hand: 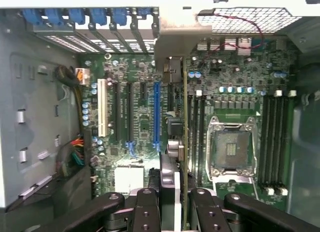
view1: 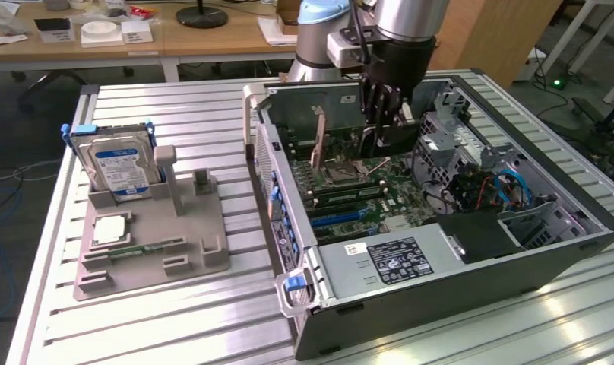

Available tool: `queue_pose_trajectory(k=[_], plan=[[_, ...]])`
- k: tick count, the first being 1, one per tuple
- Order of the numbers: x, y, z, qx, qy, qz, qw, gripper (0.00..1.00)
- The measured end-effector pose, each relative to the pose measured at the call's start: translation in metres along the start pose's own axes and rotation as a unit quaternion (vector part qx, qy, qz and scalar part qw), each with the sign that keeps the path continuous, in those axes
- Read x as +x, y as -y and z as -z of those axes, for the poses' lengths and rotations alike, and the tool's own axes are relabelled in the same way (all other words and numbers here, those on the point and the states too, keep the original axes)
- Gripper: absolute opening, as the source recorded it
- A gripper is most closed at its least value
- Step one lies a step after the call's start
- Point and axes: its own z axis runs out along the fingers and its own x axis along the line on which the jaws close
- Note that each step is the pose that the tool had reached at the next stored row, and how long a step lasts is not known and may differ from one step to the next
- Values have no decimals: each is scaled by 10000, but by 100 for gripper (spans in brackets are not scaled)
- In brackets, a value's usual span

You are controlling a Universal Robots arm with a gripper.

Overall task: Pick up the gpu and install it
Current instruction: 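Insert the gpu into the slot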

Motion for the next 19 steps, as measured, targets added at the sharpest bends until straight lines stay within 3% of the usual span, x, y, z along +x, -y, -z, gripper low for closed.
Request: queue_pose_trajectory(k=[2, 3, 13, 19], plan=[[0, 0, -5, -4, 69, -15, 10000, 28], [0, -1, -11, -7, 87, -29, 10000, 28], [26, -11, -149, -16, 84, -197, 9998, 28], [96, -13, -192, -19, 137, -200, 9997, 28]])
